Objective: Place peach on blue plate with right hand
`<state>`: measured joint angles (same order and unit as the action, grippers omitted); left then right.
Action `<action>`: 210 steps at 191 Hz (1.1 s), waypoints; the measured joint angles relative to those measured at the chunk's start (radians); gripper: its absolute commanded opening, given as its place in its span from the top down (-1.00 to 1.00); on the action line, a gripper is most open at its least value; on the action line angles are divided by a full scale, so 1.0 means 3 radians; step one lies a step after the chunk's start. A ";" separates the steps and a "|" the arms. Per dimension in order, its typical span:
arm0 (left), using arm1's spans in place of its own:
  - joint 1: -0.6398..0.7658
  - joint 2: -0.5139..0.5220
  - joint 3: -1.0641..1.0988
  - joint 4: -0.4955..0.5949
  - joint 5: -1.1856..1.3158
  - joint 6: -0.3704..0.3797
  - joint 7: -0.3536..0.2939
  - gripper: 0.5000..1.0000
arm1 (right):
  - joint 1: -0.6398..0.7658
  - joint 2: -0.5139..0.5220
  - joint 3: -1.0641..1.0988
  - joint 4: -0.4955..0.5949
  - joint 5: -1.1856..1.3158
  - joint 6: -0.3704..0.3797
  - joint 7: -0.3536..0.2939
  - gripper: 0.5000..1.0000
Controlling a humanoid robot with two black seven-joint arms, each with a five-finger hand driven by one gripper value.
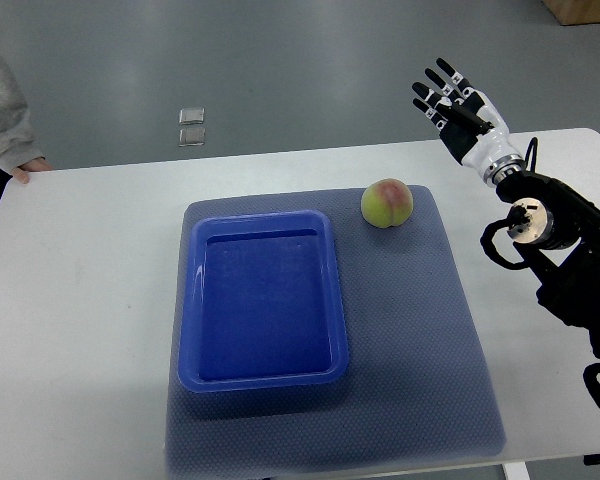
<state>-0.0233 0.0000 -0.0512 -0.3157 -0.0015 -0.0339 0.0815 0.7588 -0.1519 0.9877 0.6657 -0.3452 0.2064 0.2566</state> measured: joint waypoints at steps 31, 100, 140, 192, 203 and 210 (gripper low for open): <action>0.0002 0.0000 0.0003 -0.0005 0.0000 -0.0003 0.0000 -1.00 | 0.0363 -0.0211 -0.0754 0.0002 -0.0633 0.0018 -0.0081 -0.72; 0.0001 0.0000 0.0002 -0.0027 0.0000 -0.0005 0.0000 -1.00 | 0.1754 -0.0405 -0.3618 0.0007 -0.1555 0.0394 -0.0444 -0.72; 0.0001 0.0000 -0.0002 -0.0022 0.0000 -0.0005 0.0000 -1.00 | 0.1890 -0.0269 -0.4004 -0.0025 -0.1689 0.0407 -0.0543 -0.72; 0.0001 0.0000 0.0000 -0.0022 0.0000 -0.0005 0.0000 -1.00 | 0.1751 -0.0225 -0.4035 -0.0153 -0.1887 0.0228 -0.0592 -0.69; 0.0001 0.0000 0.0001 -0.0024 0.0000 -0.0005 0.0000 -1.00 | 0.1713 -0.0221 -0.4069 -0.0177 -0.1917 0.0187 -0.0587 -0.65; 0.0001 0.0000 0.0002 -0.0024 0.0000 -0.0005 0.0000 -1.00 | 0.1695 -0.0221 -0.4083 -0.0185 -0.1927 0.0164 -0.0584 -0.61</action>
<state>-0.0230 0.0000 -0.0507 -0.3230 -0.0015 -0.0354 0.0815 1.2672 -0.2181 -0.2373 0.6103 -0.9233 0.2557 0.0815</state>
